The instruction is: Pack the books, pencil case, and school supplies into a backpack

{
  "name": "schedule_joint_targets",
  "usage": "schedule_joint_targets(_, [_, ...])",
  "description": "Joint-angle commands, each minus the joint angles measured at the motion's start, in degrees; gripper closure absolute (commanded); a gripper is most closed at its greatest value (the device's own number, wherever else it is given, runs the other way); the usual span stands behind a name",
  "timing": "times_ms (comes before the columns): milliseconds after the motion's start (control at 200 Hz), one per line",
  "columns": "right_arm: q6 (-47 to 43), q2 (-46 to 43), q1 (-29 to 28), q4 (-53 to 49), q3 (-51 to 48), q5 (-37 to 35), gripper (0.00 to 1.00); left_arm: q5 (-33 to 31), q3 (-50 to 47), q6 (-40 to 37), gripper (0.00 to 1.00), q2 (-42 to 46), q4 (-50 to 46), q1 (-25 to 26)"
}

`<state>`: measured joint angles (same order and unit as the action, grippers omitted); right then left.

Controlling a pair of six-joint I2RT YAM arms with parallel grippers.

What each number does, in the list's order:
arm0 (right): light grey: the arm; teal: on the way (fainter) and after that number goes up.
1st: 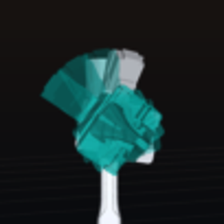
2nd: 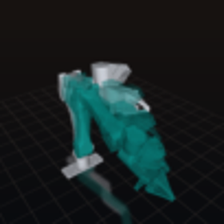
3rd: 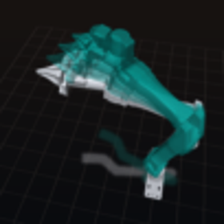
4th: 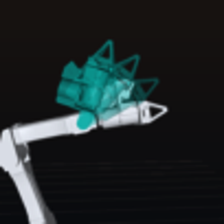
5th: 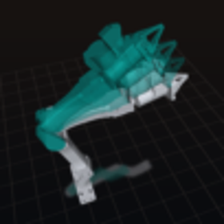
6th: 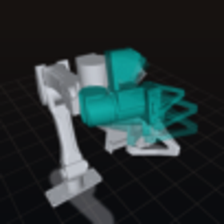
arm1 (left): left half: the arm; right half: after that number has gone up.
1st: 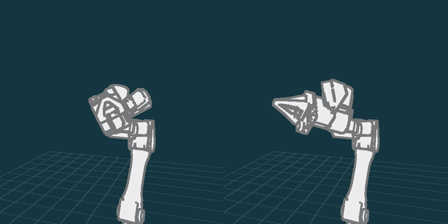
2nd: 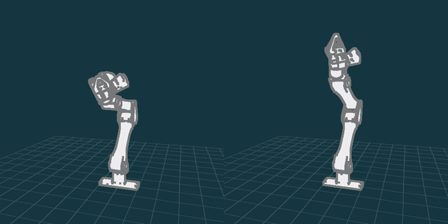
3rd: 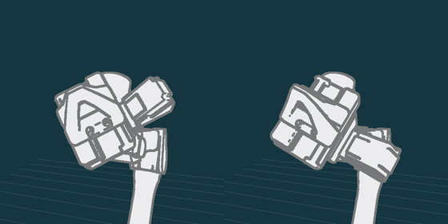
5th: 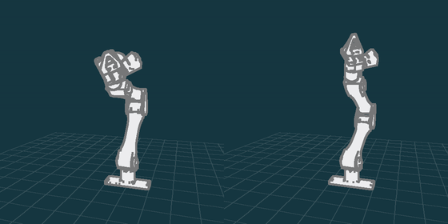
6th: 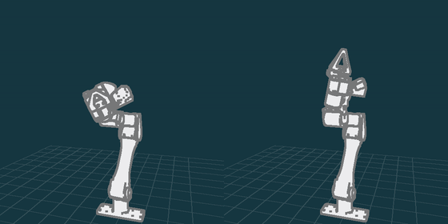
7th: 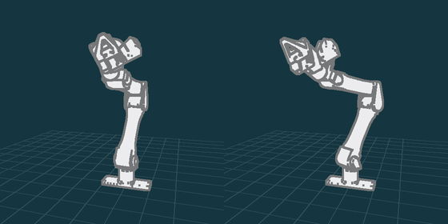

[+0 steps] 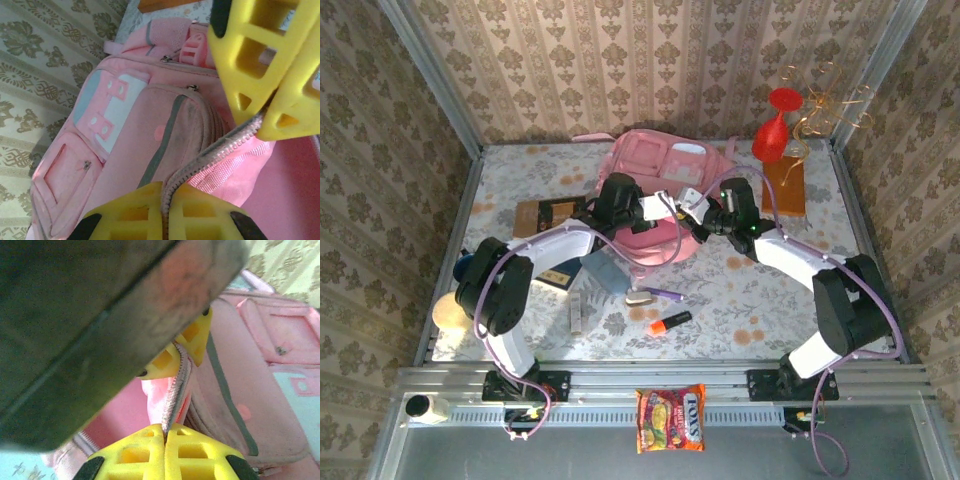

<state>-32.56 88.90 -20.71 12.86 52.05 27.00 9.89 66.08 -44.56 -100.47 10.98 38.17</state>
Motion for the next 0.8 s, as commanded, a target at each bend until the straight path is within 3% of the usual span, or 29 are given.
schedule_joint_targets(0, [4.10,-4.58,-2.79,4.13,-2.22,5.89,1.00,-10.37,1.18,5.04,0.98,-2.06,6.53,-3.72])
schedule_joint_targets(210, [11.93,-3.58,-4.30,13.00,-5.76,5.93,1.00,-10.28,2.65,8.49,0.96,-4.52,6.32,-4.55])
schedule_joint_targets(435, [15.11,0.54,-5.88,14.37,-4.38,2.35,1.00,-4.18,-5.50,8.99,1.00,-0.22,13.37,-6.07])
schedule_joint_targets(505, [15.02,1.63,-5.84,11.85,-2.95,0.73,1.00,-1.94,-7.43,8.85,0.93,1.21,13.30,-6.52])
schedule_joint_targets(635, [17.16,3.34,-5.83,10.89,-2.13,-1.36,1.00,3.64,-10.33,11.10,0.66,4.83,9.19,-7.55])
schedule_joint_targets(725, [19.35,4.45,-5.81,11.63,-2.13,-1.82,0.96,6.32,-13.70,17.88,0.52,8.73,8.70,-9.07])
schedule_joint_targets(795, [21.08,5.28,-5.83,11.54,-1.92,-1.74,0.91,6.86,-16.06,26.44,0.48,12.30,7.83,-10.40])
